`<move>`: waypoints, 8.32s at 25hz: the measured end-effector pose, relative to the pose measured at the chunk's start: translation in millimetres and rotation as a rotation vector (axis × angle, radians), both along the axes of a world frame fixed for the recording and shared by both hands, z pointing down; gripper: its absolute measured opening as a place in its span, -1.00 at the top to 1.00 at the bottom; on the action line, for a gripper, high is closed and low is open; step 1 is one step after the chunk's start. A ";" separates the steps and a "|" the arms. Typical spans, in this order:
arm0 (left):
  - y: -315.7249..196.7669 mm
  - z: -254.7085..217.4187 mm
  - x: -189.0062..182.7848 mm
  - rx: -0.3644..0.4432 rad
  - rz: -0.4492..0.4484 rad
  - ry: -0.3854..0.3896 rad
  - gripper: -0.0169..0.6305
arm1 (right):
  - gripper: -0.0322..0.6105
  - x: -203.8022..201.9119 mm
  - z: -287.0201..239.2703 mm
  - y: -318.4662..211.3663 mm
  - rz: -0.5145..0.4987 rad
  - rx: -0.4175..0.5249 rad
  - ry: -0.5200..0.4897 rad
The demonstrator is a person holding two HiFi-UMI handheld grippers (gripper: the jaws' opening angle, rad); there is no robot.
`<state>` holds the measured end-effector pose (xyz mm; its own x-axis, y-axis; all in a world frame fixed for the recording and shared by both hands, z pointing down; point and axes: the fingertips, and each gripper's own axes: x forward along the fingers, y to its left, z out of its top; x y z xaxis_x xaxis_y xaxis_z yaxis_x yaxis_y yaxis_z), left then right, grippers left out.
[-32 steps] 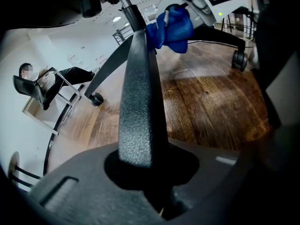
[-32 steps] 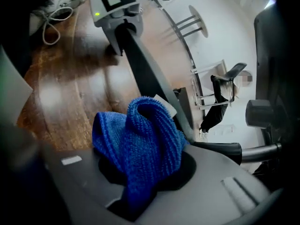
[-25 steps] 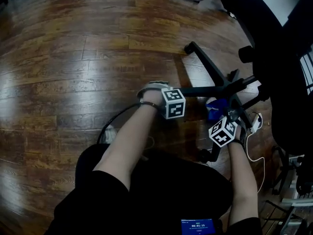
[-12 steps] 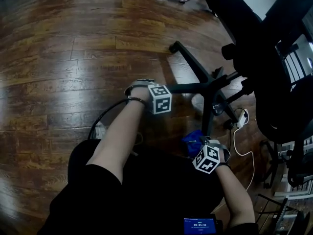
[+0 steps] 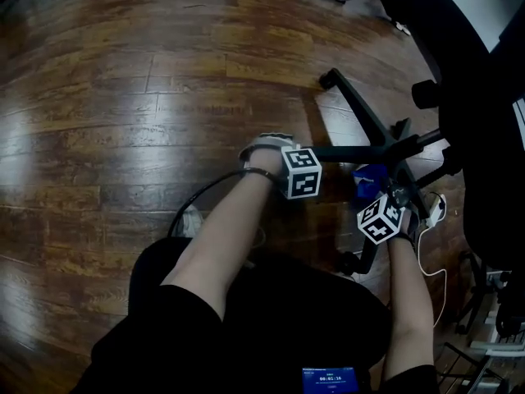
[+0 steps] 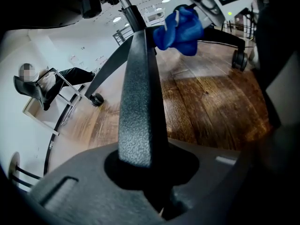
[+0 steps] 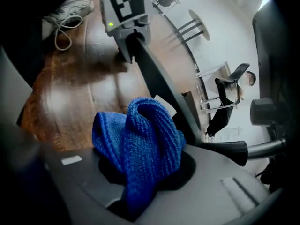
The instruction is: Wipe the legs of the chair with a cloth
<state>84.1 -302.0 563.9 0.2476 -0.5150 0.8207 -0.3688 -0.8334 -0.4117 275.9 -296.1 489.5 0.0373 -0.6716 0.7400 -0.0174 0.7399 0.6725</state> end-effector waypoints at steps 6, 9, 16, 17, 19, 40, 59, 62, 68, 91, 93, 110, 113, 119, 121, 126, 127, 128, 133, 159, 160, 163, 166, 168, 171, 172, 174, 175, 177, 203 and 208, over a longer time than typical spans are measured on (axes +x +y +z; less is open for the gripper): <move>-0.2 0.8 -1.6 0.004 0.003 0.001 0.75 | 0.65 -3.2 -1.0 -3.1 0.008 0.028 0.015; 1.4 2.4 -1.9 -0.005 0.007 0.002 0.75 | 0.65 1.6 12.5 38.6 0.011 -0.074 0.047; 1.1 4.6 -5.0 -0.025 -0.004 0.000 0.75 | 0.65 15.9 44.0 162.9 -0.030 -0.302 0.055; 1.6 5.0 -4.7 -0.032 -0.008 0.000 0.75 | 0.65 18.6 46.8 171.6 -0.028 -0.326 0.067; 3.4 5.8 -2.8 -0.045 -0.009 0.001 0.75 | 0.65 22.9 50.0 178.8 -0.016 -0.351 0.083; 4.1 4.1 3.0 0.003 0.004 -0.006 0.76 | 0.65 3.3 7.2 5.9 0.030 0.036 0.058; 4.5 5.4 4.8 -0.032 0.007 -0.013 0.76 | 0.65 24.0 35.5 75.2 0.021 -0.138 0.135; 5.4 5.4 7.2 -0.032 0.009 -0.009 0.76 | 0.65 16.3 19.5 18.0 0.026 -0.029 0.134; 3.8 3.7 6.0 -0.020 0.017 -0.004 0.76 | 0.65 5.9 7.5 -15.2 0.023 0.066 0.153; 5.4 5.5 4.2 -0.030 -0.001 -0.011 0.76 | 0.65 20.1 30.8 49.3 0.027 -0.088 0.155; 5.4 4.7 5.0 -0.026 -0.002 -0.009 0.76 | 0.65 14.0 19.5 11.1 0.046 -0.028 0.140; 5.5 6.7 0.9 -0.031 0.001 -0.005 0.77 | 0.65 21.2 42.1 110.7 0.016 -0.217 0.167; 5.5 7.6 1.2 -0.032 -0.009 -0.009 0.77 | 0.65 29.9 54.7 153.1 -0.009 -0.311 0.203; 4.8 7.0 3.0 -0.031 -0.015 -0.014 0.76 | 0.65 29.7 47.4 117.5 0.009 -0.246 0.183; 4.7 5.8 3.5 -0.028 -0.015 -0.016 0.77 | 0.65 23.8 38.2 81.0 0.021 -0.179 0.155; 3.8 4.0 5.2 -0.022 -0.026 -0.013 0.77 | 0.65 11.5 10.9 -12.2 0.062 -0.009 0.146; 4.0 3.8 6.1 -0.020 -0.024 -0.011 0.77 | 0.65 10.9 6.9 -22.2 0.071 0.014 0.158; 4.1 3.8 6.3 -0.018 -0.021 -0.009 0.77 | 0.64 9.8 4.8 -28.3 0.075 0.028 0.165; 3.5 4.9 2.8 -0.017 -0.018 -0.009 0.77 | 0.65 4.4 7.6 -15.5 0.063 0.018 0.115; 3.4 4.9 6.2 -0.015 -0.020 -0.012 0.76 | 0.64 10.5 11.2 -11.9 0.069 -0.002 0.127; 3.4 4.6 6.2 -0.014 -0.020 -0.012 0.77 | 0.64 8.7 8.1 -22.0 0.072 0.026 0.124; 4.5 4.9 5.7 -0.013 -0.016 -0.010 0.77 | 0.64 9.6 5.9 -28.1 0.078 0.062 0.158; 3.5 5.2 4.4 -0.012 -0.012 -0.006 0.77 | 0.64 9.7 10.1 -9.2 0.091 0.015 0.145; 4.2 6.1 3.0 -0.016 -0.013 -0.007 0.77 | 0.65 9.3 18.1 16.4 0.090 -0.043 0.131; 5.8 7.8 2.2 -0.025 -0.016 -0.008 0.77 | 0.64 15.9 32.9 68.6 0.065 -0.138 0.151; 5.8 8.2 1.7 -0.027 -0.018 -0.008 0.77 | 0.64 18.8 38.2 86.8 0.055 -0.170 0.161; 5.5 8.4 1.8 -0.032 -0.022 -0.010 0.77 | 0.65 26.9 49.1 122.9 0.024 -0.240 0.216; 5.4 8.3 2.2 -0.034 -0.023 -0.010 0.77 | 0.65 31.6 54.4 139.3 0.003 -0.274 0.254; 5.9 8.5 2.8 -0.040 -0.026 -0.010 0.77 | 0.65 38.4 61.7 161.9 -0.021 -0.322 0.298; 6.8 6.3 4.4 -0.031 -0.021 -0.013 0.77 | 0.64 19.9 30.6 66.3 0.080 -0.100 0.133; 6.5 7.6 3.7 -0.040 -0.028 -0.019 0.77 | 0.64 37.5 56.1 143.8 0.005 -0.254 0.253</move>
<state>87.9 -295.5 571.5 0.2177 -0.4882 0.8451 -0.3843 -0.8388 -0.3856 313.3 -152.3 545.6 0.2432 -0.4671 0.8501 0.1223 0.8842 0.4509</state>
